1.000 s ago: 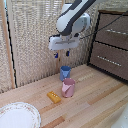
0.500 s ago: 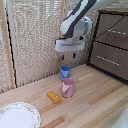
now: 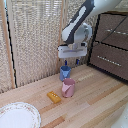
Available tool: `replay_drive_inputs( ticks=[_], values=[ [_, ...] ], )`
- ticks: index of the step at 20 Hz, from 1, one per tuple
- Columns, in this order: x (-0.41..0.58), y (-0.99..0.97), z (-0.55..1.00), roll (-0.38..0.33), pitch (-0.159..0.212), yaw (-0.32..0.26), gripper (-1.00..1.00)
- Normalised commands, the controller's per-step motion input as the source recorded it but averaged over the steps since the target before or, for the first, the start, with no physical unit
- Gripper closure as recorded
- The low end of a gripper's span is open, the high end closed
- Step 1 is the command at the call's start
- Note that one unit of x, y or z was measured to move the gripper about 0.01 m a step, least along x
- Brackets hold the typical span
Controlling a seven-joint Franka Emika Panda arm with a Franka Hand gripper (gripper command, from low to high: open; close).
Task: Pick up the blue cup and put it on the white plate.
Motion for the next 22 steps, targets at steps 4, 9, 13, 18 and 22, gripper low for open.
replay_drive_inputs(
  ticks=[4, 9, 13, 18, 22],
  values=[
    [0.324, -0.08, -0.46, -0.05, 0.0, 0.0, -1.0],
    [0.215, -0.07, -0.31, -0.025, 0.002, 0.002, 1.0],
    [0.042, 0.0, -0.08, -0.022, 0.025, 0.0, 1.0],
    [0.0, 0.0, 0.0, -0.004, 0.004, 0.0, 1.0],
    [0.014, 0.0, 0.0, 0.0, 0.0, -0.016, 1.0]
  ],
)
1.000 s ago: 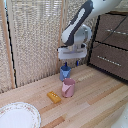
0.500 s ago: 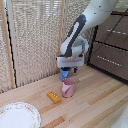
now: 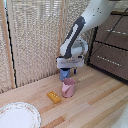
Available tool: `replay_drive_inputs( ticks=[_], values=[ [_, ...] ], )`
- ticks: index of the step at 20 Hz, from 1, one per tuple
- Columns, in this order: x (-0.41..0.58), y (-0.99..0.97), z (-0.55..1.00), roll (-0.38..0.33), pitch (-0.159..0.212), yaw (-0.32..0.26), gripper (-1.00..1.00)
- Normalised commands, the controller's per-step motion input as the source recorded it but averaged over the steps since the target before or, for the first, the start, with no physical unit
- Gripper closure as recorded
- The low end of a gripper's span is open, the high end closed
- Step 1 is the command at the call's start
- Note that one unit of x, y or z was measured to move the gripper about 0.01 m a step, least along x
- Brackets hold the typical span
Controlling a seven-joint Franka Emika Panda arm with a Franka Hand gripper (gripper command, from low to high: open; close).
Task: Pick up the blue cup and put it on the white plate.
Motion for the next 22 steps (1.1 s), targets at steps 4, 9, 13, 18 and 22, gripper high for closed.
replay_drive_inputs(
  ticks=[4, 9, 13, 18, 22],
  values=[
    [0.024, 0.0, 0.0, 0.0, 0.0, -0.011, 1.0],
    [0.061, 0.04, 0.0, 0.0, 0.001, -0.016, 1.0],
    [0.0, 0.0, 0.0, 0.0, 0.0, -0.009, 1.0],
    [0.001, 0.0, 0.0, 0.0, 0.0, 0.0, 1.0],
    [0.006, 0.0, 0.0, 0.0, 0.0, 0.0, 1.0]
  ],
)
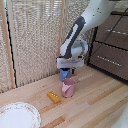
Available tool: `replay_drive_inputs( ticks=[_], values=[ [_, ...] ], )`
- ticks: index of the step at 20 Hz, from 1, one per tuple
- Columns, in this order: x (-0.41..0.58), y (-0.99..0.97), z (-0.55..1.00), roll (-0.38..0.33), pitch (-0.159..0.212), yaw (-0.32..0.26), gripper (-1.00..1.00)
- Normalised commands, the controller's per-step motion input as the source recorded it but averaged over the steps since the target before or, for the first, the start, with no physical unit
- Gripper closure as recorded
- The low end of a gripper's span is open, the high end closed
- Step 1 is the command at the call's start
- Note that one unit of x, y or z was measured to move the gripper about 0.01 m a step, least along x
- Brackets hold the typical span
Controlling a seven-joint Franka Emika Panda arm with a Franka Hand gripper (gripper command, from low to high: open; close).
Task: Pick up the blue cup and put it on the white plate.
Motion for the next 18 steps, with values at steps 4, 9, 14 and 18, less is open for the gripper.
replay_drive_inputs(
  ticks=[4, 9, 14, 18],
  values=[
    [-0.006, 0.02, 0.0, 0.0, 0.0, -0.014, 1.0],
    [0.01, 0.08, 0.71, -0.028, 0.001, -0.067, 1.0],
    [0.087, 0.22, 1.0, -0.01, 0.003, -0.077, 1.0],
    [0.089, 0.49, 0.99, -0.002, 0.037, -0.013, 1.0]
  ],
)
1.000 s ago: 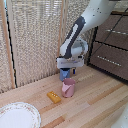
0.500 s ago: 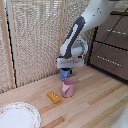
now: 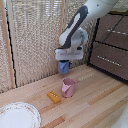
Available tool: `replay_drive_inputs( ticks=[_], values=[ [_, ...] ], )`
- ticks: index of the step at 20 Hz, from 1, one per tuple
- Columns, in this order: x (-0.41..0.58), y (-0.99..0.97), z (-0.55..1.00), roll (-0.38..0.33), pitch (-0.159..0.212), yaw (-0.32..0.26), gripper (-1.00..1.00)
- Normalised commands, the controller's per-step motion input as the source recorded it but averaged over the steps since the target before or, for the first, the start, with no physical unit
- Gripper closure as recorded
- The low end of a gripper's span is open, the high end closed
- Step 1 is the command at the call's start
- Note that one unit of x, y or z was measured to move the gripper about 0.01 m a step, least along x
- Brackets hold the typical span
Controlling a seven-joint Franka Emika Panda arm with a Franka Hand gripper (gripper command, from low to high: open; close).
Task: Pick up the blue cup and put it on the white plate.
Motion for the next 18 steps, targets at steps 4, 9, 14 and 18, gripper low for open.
replay_drive_inputs(
  ticks=[4, 9, 14, 18],
  values=[
    [0.051, 0.82, 0.85, 0.017, 0.084, 0.009, 1.0],
    [0.013, 0.84, 0.81, 0.009, 0.079, 0.008, 1.0],
    [-0.021, 0.88, 0.62, 0.001, 0.044, 0.0, 1.0],
    [-0.164, 0.91, 0.38, 0.0, 0.02, 0.0, 1.0]
  ],
)
